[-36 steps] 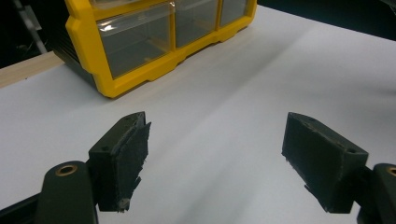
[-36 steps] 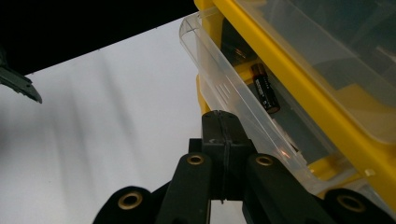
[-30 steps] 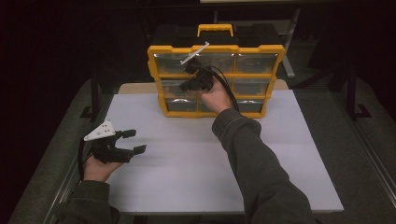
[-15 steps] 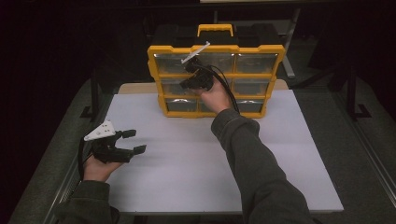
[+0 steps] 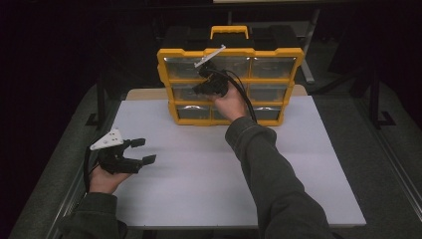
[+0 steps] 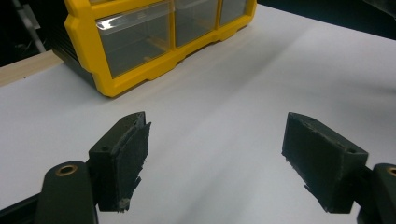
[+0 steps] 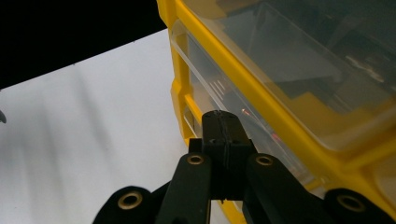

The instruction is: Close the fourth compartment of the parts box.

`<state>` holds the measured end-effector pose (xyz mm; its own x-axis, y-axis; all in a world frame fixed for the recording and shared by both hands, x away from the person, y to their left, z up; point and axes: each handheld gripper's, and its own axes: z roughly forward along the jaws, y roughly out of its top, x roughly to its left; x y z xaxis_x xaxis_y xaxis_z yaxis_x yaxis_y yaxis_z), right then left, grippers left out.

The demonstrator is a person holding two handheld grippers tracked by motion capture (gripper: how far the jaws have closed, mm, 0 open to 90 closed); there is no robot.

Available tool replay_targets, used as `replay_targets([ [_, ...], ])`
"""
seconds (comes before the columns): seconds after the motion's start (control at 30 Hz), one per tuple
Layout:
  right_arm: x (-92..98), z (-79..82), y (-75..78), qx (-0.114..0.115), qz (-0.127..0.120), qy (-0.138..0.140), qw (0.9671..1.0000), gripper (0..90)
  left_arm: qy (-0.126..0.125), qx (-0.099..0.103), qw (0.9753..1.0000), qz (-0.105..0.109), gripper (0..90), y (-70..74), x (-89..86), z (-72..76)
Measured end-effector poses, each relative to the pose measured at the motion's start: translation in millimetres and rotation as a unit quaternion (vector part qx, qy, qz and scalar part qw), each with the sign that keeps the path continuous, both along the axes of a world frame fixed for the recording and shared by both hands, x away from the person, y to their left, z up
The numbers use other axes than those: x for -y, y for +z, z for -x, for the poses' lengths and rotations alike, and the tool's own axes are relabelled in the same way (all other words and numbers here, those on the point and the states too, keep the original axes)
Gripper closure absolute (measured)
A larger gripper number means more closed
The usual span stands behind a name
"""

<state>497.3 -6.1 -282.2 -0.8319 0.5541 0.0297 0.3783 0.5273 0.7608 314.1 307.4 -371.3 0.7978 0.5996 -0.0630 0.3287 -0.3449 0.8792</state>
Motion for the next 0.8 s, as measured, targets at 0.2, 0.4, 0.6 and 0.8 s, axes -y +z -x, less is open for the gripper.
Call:
replay_targets([
  [0.2,7.9,3.5,1.6,-0.016,-0.025,0.009,0.9995,85.0,0.0,0.001,1.0,-0.001,21.9,-0.3,0.2,-0.6],
  [0.4,15.3,7.2,-2.2,-0.028,-0.037,0.019,0.9987,77.8,0.0,-0.002,1.0,0.004,21.9,-1.6,2.5,-1.1],
  [0.6,25.7,13.0,-2.9,-0.041,-0.062,0.019,0.9971,70.8,0.001,-0.005,1.0,0.003,21.9,-2.5,4.4,-1.5],
  [0.8,37.1,18.2,-3.0,-0.044,-0.069,0.022,0.9964,63.5,0.002,-0.008,1.0,-0.001,21.9,-2.3,4.2,-1.5],
])
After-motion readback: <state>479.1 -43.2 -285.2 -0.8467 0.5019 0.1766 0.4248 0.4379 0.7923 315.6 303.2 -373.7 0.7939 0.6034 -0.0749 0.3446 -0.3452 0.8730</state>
